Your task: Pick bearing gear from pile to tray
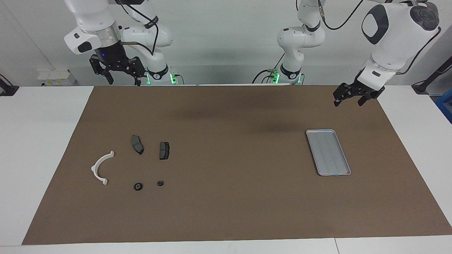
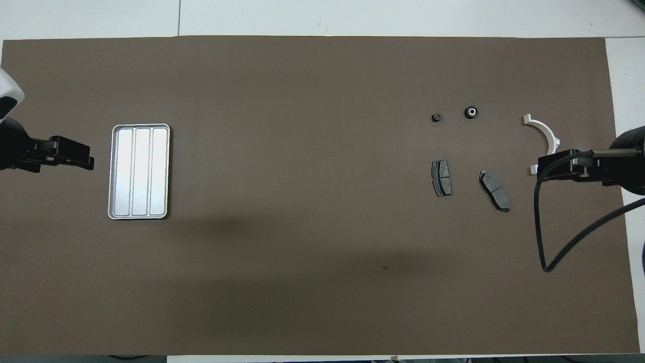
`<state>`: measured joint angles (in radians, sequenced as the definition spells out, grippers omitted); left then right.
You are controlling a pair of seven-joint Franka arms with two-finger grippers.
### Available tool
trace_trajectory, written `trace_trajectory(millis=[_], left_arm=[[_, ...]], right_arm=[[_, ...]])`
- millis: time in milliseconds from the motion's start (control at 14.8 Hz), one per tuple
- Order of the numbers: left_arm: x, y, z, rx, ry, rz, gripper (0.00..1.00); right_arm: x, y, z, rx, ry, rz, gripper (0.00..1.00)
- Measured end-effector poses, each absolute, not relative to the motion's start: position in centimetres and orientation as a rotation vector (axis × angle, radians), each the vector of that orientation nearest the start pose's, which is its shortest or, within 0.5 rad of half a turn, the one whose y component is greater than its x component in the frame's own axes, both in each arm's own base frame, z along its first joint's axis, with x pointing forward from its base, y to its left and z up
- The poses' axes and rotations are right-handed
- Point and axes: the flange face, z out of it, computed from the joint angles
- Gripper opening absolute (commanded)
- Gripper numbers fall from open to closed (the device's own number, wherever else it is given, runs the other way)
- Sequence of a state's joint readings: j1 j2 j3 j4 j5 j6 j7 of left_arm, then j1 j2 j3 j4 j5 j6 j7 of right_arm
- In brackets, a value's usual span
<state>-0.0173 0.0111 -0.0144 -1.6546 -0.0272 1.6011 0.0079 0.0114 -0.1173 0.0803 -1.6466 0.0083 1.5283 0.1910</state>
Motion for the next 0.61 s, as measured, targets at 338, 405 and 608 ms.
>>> trace_trajectory(millis=[338,405,608], left_arm=[[55.7,-2.0,58.1,-3.166,0.06,0.103,1.0],[55.7,-2.0,58.1,-3.166,0.06,0.103,1.0],[55.7,-2.0,58.1,-3.166,0.06,0.103,1.0]], right_arm=[[55.2,6.9,58.3,-3.114,0.11,-0.074,1.0],[56.8,7.2,55.6,-3.112,0.107,-0.062,1.0],[61.6,7.8,46.7,-3.107,0.108,-0.019,1.0]])
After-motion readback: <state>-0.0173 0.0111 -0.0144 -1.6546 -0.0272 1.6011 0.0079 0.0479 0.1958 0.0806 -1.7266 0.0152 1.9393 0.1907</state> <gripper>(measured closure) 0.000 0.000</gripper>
